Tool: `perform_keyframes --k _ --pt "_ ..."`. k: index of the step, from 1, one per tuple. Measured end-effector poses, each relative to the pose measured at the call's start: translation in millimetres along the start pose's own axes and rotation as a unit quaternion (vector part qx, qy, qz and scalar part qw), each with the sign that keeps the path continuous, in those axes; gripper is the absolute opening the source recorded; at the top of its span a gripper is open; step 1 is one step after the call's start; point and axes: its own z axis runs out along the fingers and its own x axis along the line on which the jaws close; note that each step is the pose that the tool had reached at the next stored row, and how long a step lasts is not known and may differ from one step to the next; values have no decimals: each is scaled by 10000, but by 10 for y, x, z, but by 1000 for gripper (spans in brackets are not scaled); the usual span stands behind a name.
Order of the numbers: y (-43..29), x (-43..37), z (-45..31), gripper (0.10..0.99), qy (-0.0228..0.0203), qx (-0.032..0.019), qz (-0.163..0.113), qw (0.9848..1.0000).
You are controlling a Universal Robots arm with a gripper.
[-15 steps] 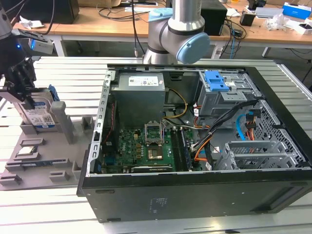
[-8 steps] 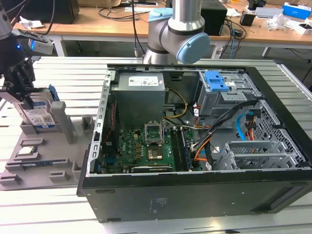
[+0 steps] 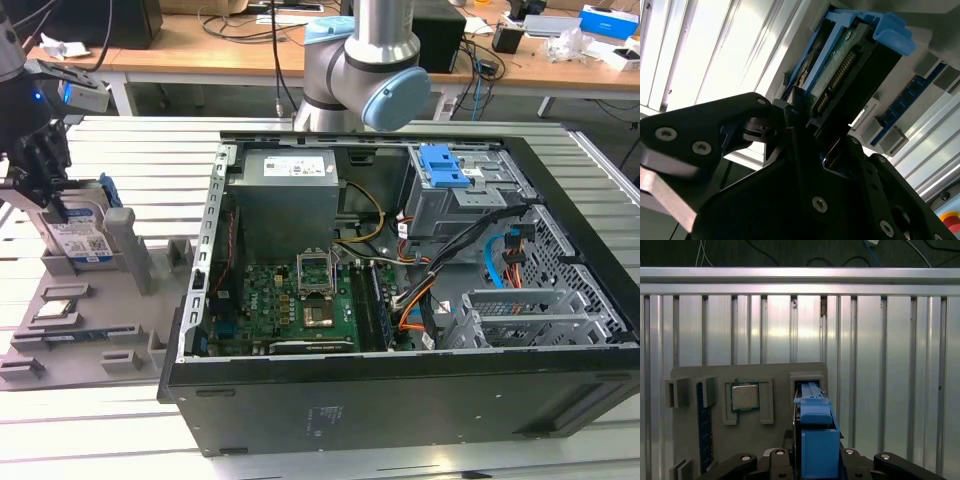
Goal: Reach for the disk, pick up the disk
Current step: 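Pick up the disk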
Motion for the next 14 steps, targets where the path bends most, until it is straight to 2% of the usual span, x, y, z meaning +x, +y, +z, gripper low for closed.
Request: perform_keyframes --k 8,14 --pt "0 0 0 361 -1 -47 -1 10000" --pt "0 1 -33 361 -2 -49 -1 10000"
